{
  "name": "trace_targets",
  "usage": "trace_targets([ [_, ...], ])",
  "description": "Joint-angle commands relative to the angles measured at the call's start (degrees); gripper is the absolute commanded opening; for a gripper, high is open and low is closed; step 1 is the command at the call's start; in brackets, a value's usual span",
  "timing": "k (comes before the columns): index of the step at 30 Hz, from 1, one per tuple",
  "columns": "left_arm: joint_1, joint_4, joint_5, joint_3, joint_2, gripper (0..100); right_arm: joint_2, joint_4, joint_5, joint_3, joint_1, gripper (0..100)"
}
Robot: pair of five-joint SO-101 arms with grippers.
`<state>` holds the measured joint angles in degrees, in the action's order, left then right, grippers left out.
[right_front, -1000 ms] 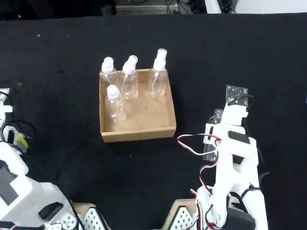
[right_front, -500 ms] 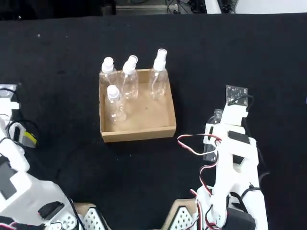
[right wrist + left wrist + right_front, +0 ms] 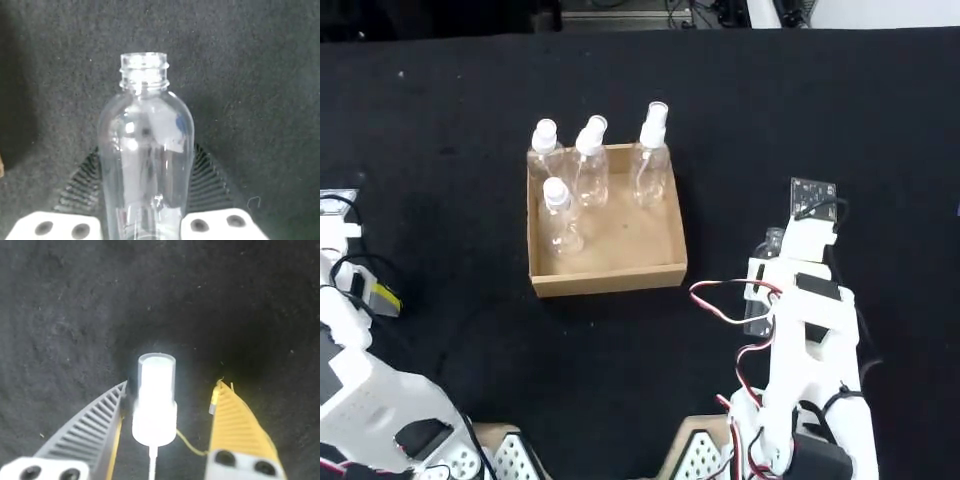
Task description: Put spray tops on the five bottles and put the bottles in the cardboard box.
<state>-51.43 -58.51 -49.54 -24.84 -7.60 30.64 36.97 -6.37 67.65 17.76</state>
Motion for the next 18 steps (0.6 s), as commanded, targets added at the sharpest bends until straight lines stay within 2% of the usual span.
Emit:
trace_targets([
  [1,-2.33,0.88,-6.68,-0.48,3.16,24,3.38,-1.32,-0.35,0.13,-1.41,1.0],
  [11,-2.51,0.53,-8.0,-0.75,3.52,24,3.38,-1.32,-0.35,0.13,-1.41,1.0],
  [18,-4.35,0.53,-13.1,-0.48,3.87,24,3.38,-1.32,-0.44,0.13,-1.41,1.0],
])
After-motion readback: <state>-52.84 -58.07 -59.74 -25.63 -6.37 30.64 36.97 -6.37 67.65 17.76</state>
